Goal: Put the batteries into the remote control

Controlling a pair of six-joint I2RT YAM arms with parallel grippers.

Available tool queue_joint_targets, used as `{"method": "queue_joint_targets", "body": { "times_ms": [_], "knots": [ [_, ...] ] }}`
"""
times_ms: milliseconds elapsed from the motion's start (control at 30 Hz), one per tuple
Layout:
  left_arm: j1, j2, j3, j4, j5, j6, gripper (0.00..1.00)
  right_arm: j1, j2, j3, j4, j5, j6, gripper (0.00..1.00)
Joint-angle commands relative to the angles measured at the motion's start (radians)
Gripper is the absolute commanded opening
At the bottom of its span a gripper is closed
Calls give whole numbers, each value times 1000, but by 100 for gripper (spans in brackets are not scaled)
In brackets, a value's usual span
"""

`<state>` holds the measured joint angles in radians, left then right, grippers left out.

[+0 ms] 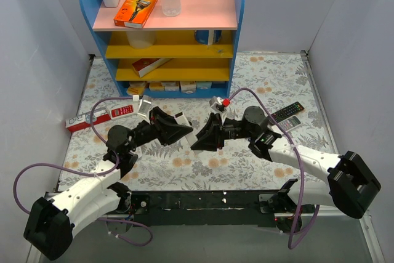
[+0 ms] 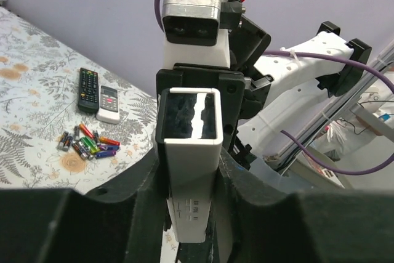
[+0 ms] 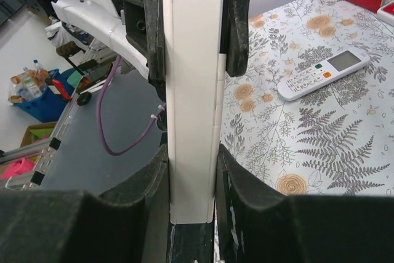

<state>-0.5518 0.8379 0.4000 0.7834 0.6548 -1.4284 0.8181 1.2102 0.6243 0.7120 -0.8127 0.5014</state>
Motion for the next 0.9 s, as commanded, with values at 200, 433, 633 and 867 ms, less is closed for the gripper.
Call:
{"method": "queue_joint_targets", "body": {
  "times_ms": [200,433,633,867],
  "knots": [
    [6,-8,94,-379,-275,82,0,6,-11,98,-214,147,-122,58],
    [6,9,163,-590,-441,92,0,68,-55,193,-454,484,-300,81],
    [6,15,201,-671,-481,88,0,164,-3,281,-505,719,-418,82],
    [6,6,226,-722,-504,85,0,239,118,385,-548,842,-471,81]
  ]
}}
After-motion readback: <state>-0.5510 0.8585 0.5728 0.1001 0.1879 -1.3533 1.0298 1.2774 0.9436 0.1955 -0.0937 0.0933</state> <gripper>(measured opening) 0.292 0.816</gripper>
